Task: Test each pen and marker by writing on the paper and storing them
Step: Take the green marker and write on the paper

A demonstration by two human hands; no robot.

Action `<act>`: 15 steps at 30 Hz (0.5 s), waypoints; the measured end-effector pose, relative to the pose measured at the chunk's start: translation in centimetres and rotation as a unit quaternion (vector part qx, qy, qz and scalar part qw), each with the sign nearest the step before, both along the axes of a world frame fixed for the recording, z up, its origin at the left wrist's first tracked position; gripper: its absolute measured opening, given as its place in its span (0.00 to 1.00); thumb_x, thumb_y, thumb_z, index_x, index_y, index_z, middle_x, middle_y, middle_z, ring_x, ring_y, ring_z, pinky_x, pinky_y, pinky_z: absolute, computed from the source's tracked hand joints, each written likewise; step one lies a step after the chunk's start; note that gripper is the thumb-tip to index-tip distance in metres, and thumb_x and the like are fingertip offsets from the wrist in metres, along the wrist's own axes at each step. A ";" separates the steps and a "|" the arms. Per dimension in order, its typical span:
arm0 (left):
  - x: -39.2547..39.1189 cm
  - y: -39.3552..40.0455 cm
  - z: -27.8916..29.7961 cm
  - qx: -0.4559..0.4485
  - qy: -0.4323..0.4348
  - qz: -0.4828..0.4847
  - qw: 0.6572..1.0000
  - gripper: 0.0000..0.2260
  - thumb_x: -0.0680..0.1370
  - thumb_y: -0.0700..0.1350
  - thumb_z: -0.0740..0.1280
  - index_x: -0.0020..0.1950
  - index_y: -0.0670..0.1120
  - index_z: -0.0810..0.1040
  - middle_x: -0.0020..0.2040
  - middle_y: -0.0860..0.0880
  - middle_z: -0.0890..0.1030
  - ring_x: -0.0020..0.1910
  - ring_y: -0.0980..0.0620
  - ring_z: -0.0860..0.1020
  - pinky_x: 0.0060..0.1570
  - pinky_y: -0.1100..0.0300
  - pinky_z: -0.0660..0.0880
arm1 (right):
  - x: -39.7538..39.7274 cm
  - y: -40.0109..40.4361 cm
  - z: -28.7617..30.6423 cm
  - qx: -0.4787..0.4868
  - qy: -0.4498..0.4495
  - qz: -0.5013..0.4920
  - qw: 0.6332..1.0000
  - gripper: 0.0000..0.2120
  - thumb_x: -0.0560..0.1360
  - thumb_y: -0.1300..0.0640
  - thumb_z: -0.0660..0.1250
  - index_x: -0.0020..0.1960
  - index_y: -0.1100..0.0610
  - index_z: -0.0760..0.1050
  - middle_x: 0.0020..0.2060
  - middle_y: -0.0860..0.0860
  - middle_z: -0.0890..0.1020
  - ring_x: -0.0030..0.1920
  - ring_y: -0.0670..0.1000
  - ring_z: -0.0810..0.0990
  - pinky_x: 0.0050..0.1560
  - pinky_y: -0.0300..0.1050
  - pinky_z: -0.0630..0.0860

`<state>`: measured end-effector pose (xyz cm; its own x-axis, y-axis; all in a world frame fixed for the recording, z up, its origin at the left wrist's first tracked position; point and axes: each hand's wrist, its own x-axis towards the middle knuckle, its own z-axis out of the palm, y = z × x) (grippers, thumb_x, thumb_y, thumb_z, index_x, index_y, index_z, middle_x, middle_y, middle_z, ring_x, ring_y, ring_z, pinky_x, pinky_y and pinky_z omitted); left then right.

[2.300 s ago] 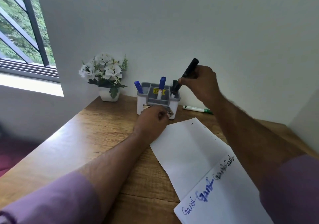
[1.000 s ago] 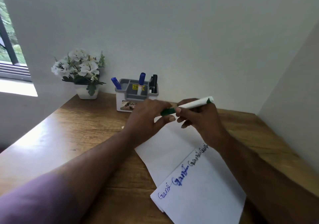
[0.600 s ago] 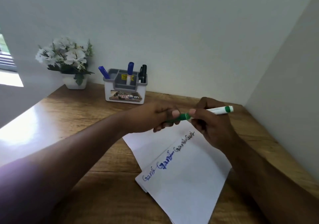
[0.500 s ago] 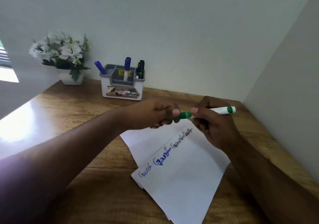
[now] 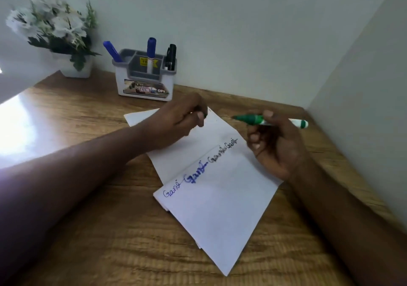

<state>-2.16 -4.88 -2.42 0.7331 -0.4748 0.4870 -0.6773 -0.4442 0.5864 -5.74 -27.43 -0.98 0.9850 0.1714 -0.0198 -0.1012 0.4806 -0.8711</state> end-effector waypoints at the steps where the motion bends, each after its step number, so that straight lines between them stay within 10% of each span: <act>1: -0.2 0.3 -0.1 -0.013 0.025 0.001 1.000 0.05 0.76 0.41 0.57 0.48 0.43 0.71 0.41 0.49 0.78 0.34 0.57 0.74 0.32 0.66 0.71 | -0.4 0.5 -0.2 -0.011 -0.015 0.048 0.999 0.10 0.61 0.53 0.75 0.37 0.59 0.80 0.26 0.53 0.78 0.23 0.46 0.74 0.24 0.36 0.70; 8: -1.9 2.5 1.6 0.073 0.108 0.029 0.991 0.19 0.75 0.58 0.62 0.36 0.43 0.73 0.33 0.45 0.73 0.32 0.52 0.70 0.32 0.55 0.67 | -1.2 2.5 -2.1 -0.173 -0.090 0.201 0.960 0.13 0.57 0.55 0.80 0.39 0.59 0.84 0.29 0.56 0.81 0.25 0.47 0.76 0.25 0.36 0.71; 11: -3.3 5.2 0.9 0.192 0.183 -0.010 0.964 0.05 0.75 0.56 0.62 0.43 0.58 0.76 0.42 0.60 0.79 0.41 0.62 0.76 0.43 0.63 0.70 | -0.4 2.0 -1.9 -0.207 -0.118 0.170 0.956 0.16 0.57 0.51 0.81 0.39 0.59 0.84 0.31 0.57 0.83 0.26 0.48 0.78 0.25 0.37 0.74; 15: -4.6 6.0 1.0 0.219 0.223 -0.049 0.949 0.13 0.74 0.58 0.63 0.57 0.72 0.71 0.56 0.71 0.76 0.56 0.65 0.75 0.57 0.63 0.72 | 0.1 1.7 -0.9 -0.239 -0.183 0.131 0.945 0.05 0.66 0.62 0.76 0.41 0.56 0.85 0.33 0.57 0.84 0.30 0.52 0.81 0.30 0.41 0.78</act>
